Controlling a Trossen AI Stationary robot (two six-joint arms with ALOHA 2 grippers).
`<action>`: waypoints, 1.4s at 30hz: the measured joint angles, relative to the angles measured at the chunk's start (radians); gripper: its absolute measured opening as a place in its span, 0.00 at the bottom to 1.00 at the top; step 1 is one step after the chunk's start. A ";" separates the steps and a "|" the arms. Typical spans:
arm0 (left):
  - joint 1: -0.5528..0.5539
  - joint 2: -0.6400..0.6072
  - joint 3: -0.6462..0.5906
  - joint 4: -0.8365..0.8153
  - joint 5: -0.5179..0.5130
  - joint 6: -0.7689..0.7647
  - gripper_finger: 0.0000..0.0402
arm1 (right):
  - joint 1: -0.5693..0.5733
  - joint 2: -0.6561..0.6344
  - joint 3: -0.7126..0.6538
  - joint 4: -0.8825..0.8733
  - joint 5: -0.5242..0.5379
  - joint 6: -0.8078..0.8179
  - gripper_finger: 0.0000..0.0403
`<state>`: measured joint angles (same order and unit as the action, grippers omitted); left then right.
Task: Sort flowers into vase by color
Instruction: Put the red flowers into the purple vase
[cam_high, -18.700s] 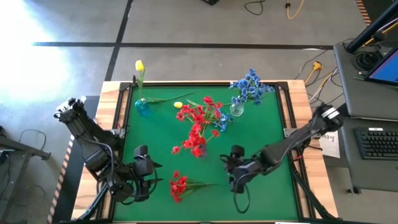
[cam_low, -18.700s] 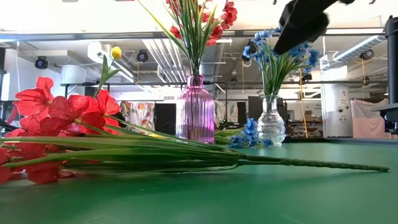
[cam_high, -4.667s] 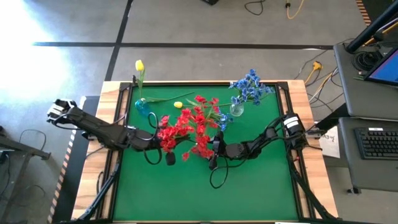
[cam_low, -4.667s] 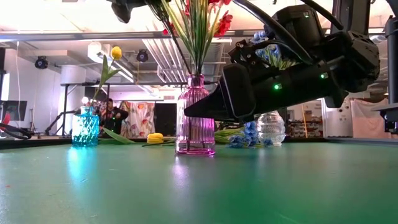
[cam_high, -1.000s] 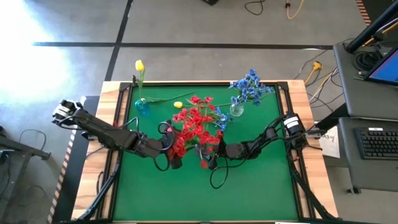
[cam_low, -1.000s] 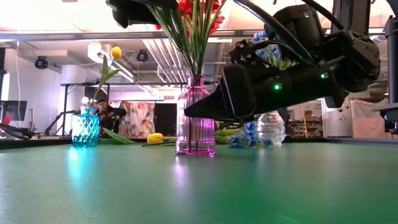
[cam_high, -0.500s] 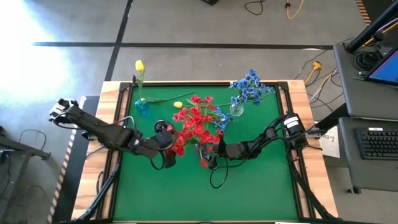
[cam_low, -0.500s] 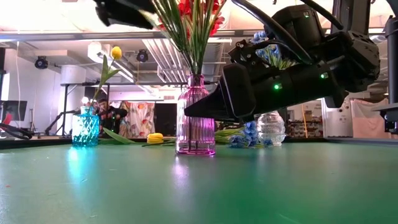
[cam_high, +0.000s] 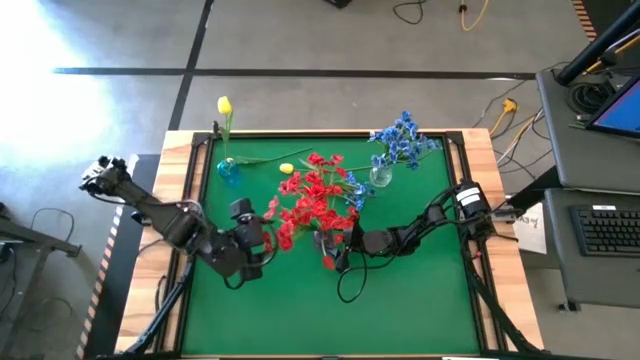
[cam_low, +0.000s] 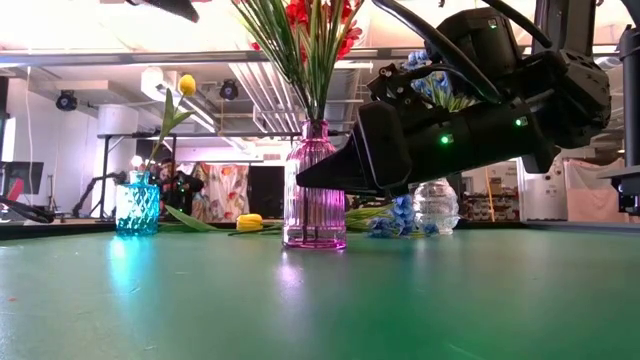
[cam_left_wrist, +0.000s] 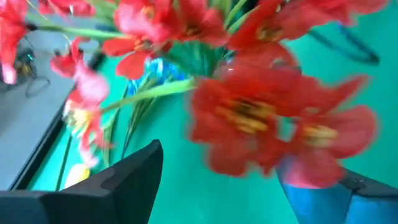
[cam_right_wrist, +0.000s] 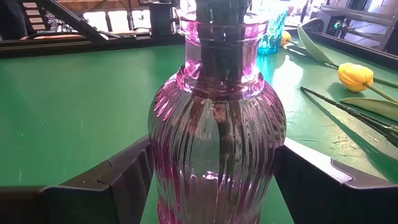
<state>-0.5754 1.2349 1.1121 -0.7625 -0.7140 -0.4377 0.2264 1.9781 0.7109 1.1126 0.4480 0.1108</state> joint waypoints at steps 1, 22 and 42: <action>-0.012 -0.001 -0.026 0.052 -0.032 0.001 0.71 | 0.000 0.000 0.000 0.000 0.000 -0.001 0.70; 0.057 0.134 -0.589 1.629 -0.219 0.457 0.70 | 0.000 0.000 0.000 0.005 -0.001 -0.006 0.70; 0.134 0.257 -0.507 1.682 -0.194 0.531 0.11 | 0.000 0.000 0.000 0.004 0.007 0.001 0.70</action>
<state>-0.4417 1.4918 0.6048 0.9199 -0.9077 0.0933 0.2264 1.9778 0.7106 1.1169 0.4553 0.1115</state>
